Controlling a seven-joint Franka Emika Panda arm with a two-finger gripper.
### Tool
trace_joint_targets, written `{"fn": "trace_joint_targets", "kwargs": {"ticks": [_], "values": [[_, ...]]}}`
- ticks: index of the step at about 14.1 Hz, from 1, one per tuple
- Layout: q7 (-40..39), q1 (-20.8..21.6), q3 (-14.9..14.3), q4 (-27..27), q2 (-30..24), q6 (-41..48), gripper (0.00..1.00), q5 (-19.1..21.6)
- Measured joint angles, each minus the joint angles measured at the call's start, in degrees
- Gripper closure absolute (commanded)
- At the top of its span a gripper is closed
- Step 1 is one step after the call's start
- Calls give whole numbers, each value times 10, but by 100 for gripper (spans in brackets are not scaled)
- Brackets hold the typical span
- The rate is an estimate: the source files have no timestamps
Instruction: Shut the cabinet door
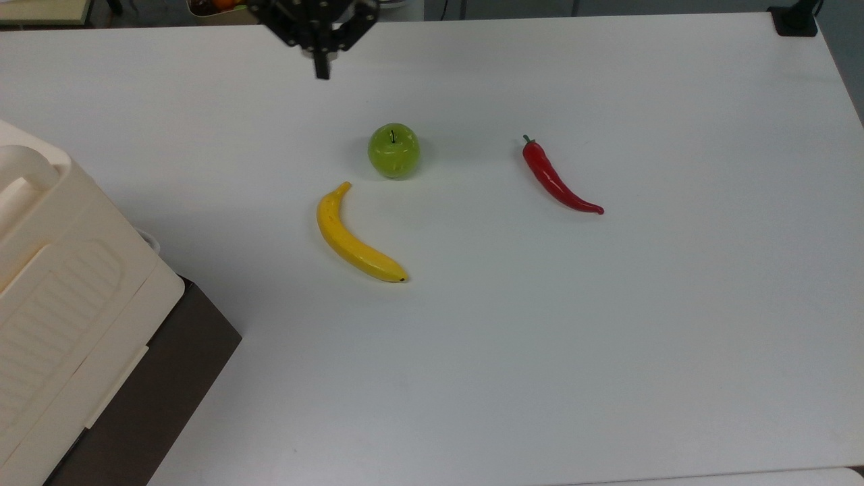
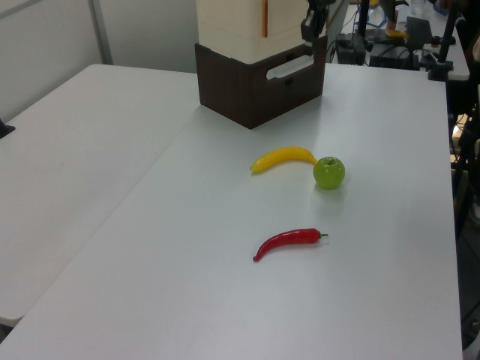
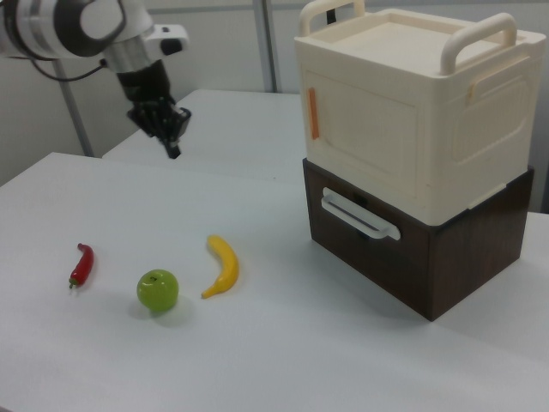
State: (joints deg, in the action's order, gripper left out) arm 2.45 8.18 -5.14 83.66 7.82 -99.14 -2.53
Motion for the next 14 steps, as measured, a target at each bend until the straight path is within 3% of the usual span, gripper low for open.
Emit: {"fn": "trace_joint_targets", "kwargs": {"ticks": [5, 7, 8, 9, 11, 14], "values": [[-40, 22, 0, 29, -26, 57, 97, -12], [-42, 23, 0, 34, -32, 77, 63, -12], [-42, 23, -1, 35, -32, 81, 34, -12], [-43, 23, -3, 36, -33, 82, 20, -12], [-43, 22, -6, 36, -33, 82, 1, -12], [-43, 20, -9, 36, -33, 82, 0, -13]]}}
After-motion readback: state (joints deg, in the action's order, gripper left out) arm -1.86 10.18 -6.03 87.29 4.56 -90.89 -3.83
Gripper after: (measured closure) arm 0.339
